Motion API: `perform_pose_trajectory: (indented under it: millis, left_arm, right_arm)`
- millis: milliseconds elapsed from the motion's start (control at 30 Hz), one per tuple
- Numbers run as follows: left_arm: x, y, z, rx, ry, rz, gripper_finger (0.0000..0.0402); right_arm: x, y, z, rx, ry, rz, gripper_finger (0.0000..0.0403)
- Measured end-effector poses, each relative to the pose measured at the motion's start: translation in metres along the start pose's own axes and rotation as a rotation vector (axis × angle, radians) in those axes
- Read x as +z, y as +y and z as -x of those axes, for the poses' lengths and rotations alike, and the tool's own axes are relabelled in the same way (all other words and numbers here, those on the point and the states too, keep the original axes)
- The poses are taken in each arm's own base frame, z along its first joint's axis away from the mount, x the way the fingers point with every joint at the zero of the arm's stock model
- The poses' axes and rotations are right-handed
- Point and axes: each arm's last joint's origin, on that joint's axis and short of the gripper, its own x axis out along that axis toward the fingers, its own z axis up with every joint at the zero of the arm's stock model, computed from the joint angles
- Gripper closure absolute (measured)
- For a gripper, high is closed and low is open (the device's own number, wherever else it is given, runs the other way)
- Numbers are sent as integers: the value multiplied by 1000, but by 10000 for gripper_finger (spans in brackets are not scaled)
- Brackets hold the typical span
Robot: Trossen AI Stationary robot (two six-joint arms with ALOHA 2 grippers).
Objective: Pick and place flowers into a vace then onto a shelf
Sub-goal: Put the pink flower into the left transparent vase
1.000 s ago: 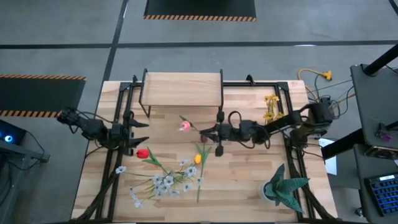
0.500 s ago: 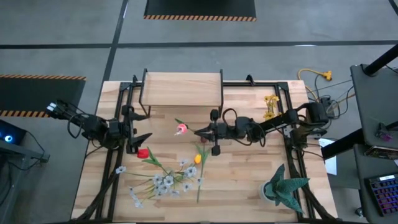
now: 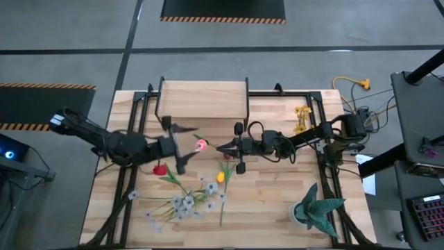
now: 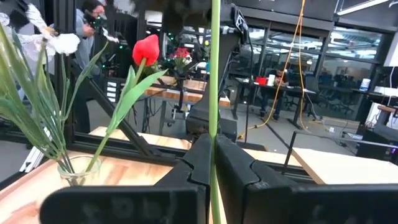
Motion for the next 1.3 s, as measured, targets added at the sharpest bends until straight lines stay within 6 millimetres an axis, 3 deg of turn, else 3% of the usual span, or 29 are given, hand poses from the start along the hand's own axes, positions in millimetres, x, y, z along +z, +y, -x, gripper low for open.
perform_pose_trajectory:
  millis: [200,500,667,900,1067,1300]
  left_arm:
    - [14,3,-23,7,80,-10,107]
    - [16,3,-32,2,104,-18,119]
    - [16,7,-33,18,102,-12,201]
    - [16,8,-34,17,99,-55,383]
    - [24,13,-33,29,83,-48,398]
    - [54,27,-27,28,92,-31,400]
  right_arm:
    - [0,0,0,-2,-1,4,394]
    - [1,-2,0,-7,-2,4,394]
    - [1,-2,0,-7,-3,1,394]
    - [4,-3,-1,-52,-18,-60,394]
    - [7,-6,-1,-140,-1,-57,380]
    - [4,-7,6,-160,168,-35,333]
